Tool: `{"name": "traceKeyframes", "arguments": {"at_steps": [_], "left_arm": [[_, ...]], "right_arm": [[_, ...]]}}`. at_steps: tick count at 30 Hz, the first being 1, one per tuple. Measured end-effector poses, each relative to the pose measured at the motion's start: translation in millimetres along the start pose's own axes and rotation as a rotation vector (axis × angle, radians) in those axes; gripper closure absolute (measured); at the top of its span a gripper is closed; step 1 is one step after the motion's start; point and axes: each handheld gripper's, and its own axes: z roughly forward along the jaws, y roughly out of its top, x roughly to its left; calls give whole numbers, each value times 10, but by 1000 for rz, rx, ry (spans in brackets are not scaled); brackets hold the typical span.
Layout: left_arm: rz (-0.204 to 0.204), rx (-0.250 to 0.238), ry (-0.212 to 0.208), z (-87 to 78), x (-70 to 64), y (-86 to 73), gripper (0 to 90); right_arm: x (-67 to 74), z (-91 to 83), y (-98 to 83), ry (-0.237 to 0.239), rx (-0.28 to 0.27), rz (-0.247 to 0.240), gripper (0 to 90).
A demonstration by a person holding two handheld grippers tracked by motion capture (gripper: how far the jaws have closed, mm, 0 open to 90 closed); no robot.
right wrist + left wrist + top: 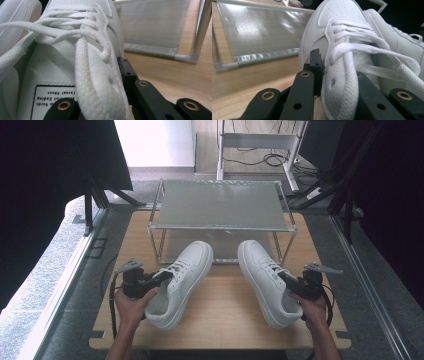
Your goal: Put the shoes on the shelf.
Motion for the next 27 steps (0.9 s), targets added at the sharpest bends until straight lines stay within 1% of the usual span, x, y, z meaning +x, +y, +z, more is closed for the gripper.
{"name": "traceKeyframes", "arguments": {"at_steps": [2,5,9,16,17,22,27], "left_arm": [[-13,-11,-19,-14,15,1,812],[-23,-23,-30,-24,20,4,812],[-22,-39,-34,-40,5,17,812],[-29,-55,-46,-40,-12,41,812],[-32,-55,-57,-46,-15,52,812],[-34,-69,-73,-60,-28,77,812],[-52,-92,-102,-41,-31,90,813]], "right_arm": [[12,-26,11,7,-10,5,864],[37,-53,31,17,-23,5,864],[80,-85,62,28,-42,2,864],[136,-130,99,22,-66,-6,864],[144,-147,108,24,-72,-3,864],[162,-166,115,34,-90,9,864],[191,-176,125,42,-99,7,864]]}}
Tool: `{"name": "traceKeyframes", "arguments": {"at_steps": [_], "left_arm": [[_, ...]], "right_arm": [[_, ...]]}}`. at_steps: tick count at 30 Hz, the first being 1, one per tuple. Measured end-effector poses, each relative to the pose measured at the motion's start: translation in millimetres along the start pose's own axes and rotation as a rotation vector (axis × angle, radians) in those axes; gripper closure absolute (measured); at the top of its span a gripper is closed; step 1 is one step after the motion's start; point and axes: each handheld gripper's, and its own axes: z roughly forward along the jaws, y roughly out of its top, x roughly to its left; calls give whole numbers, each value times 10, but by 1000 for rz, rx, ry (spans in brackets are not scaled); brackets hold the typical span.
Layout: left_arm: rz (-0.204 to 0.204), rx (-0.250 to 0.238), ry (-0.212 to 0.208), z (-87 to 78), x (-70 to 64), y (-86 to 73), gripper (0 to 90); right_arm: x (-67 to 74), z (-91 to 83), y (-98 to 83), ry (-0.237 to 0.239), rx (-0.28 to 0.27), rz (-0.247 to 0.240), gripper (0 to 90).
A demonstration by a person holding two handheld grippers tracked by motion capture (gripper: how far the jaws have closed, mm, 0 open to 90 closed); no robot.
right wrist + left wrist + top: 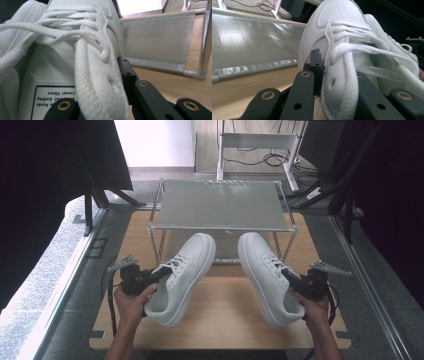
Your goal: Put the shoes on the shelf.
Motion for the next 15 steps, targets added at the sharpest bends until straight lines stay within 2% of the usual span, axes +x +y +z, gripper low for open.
{"name": "traceKeyframes", "arguments": {"at_steps": [8,15], "left_arm": [[7,-20,-8,9,-58,69,813],[27,-46,-47,61,-157,220,815]], "right_arm": [[45,-36,47,4,-23,14,864],[91,-76,151,9,-52,13,864]]}}
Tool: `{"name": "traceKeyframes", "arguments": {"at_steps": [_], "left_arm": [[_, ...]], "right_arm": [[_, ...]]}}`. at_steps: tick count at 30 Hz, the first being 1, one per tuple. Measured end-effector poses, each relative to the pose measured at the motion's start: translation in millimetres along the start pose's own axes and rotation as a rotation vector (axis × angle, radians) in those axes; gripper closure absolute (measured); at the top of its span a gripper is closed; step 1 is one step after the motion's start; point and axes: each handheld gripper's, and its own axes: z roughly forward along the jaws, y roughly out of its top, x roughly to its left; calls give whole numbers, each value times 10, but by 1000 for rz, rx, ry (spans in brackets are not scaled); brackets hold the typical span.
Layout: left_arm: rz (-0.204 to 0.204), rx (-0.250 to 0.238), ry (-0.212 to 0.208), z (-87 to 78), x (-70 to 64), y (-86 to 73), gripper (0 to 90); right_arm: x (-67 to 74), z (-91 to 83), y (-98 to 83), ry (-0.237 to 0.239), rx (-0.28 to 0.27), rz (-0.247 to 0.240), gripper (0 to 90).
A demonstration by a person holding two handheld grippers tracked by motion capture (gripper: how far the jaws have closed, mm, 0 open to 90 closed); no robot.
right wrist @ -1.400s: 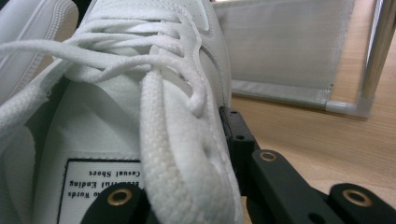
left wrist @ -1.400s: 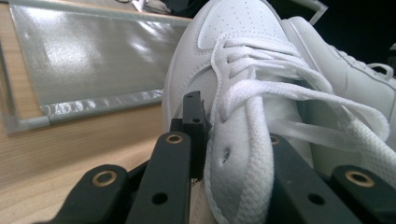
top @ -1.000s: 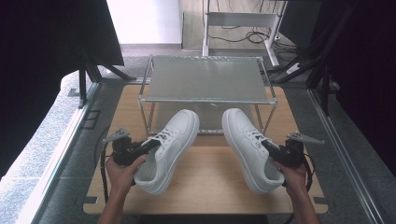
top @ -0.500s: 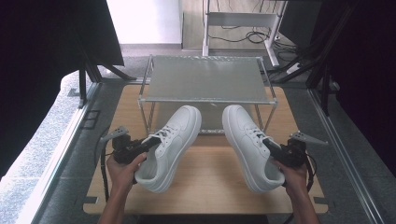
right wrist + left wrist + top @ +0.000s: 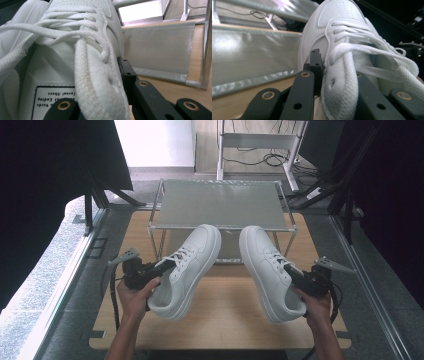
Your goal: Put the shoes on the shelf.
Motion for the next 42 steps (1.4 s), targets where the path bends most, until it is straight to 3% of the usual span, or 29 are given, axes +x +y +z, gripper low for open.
{"name": "traceKeyframes", "arguments": {"at_steps": [5,12,16,26,42], "left_arm": [[-5,-20,-28,52,-30,74,816],[-12,-45,-36,82,-59,192,815],[-7,-34,-48,105,-73,295,816],[-6,-49,-35,114,-73,479,816],[-21,-85,-45,258,-59,758,816]], "right_arm": [[16,-25,86,14,-24,13,864],[74,-70,280,4,-47,-3,864],[101,-50,362,17,-55,4,864],[179,26,573,21,-59,2,864],[146,154,823,15,-63,16,864]]}}
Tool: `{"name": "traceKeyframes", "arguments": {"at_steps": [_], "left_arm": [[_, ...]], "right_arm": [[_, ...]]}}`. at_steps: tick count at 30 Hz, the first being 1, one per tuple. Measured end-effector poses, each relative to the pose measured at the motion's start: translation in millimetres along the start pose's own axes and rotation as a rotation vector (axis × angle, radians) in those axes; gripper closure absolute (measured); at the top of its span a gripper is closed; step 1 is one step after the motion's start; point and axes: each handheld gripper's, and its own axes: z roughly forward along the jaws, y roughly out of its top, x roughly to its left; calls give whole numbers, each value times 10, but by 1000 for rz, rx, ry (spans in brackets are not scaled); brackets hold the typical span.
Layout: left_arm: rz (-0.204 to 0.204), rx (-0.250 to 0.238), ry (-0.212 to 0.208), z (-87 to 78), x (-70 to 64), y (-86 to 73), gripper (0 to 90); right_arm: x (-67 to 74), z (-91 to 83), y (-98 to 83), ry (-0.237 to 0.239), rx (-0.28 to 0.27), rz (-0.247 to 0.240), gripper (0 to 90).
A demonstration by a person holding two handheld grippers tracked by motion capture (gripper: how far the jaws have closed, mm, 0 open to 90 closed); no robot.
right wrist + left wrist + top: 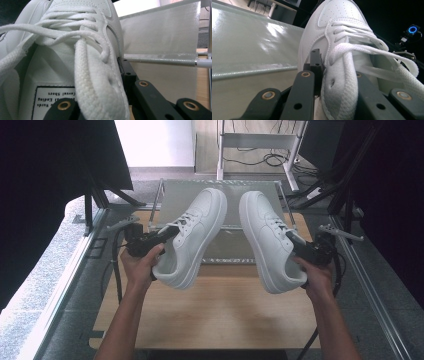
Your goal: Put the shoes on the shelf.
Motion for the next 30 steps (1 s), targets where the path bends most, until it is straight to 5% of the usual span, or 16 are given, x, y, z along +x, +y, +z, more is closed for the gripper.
{"name": "traceKeyframes", "arguments": {"at_steps": [30], "left_arm": [[-25,-32,-1,313,54,349,818]], "right_arm": [[29,273,482,-32,-16,11,864]]}}
